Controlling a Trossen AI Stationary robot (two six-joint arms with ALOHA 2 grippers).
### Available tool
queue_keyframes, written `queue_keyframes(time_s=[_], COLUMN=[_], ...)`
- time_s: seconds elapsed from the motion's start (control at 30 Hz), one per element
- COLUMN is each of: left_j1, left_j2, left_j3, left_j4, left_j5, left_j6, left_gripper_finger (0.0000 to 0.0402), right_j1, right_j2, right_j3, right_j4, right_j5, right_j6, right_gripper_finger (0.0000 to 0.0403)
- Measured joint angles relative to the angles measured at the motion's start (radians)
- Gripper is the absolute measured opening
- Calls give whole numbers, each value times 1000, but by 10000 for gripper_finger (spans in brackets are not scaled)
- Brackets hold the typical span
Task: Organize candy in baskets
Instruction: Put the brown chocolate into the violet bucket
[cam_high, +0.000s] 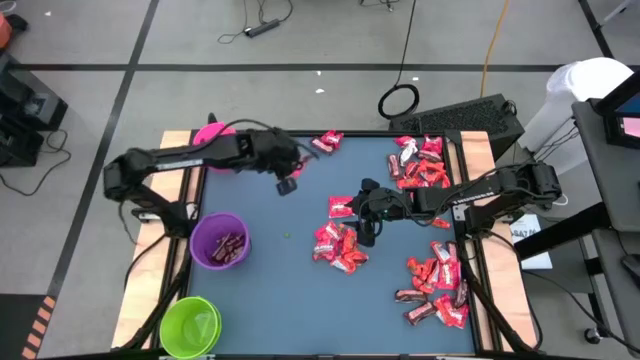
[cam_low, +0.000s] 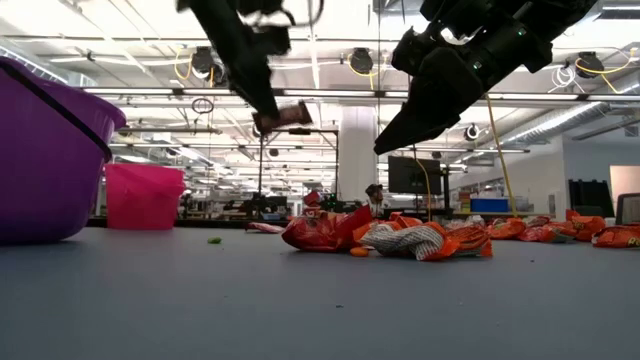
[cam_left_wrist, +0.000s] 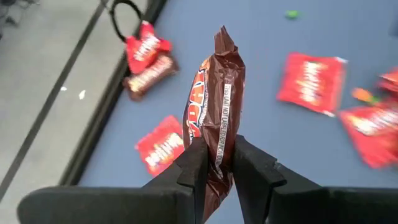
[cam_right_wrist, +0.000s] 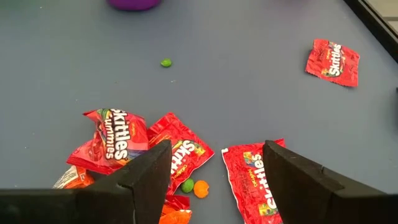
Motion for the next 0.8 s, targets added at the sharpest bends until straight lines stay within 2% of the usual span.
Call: queue_keyframes(time_s=[0.4,0.63,0.8], left_j1=[-287,-446,-537], left_j2=[-182,-236,-275], left_j3=[0,1,1], left_j4=[-301,-616,-739], left_j5=[1,61,61], left_j6=[-280,-465,-649], left_gripper_finger=[72,72,72], right_j1=[0,0,0], right_j2=[0,0,0], right_j3=[0,0,0], right_j4=[4,4,4], right_j5=[0,0,0], right_j6=[0,0,17], right_gripper_finger=[240,240,240])
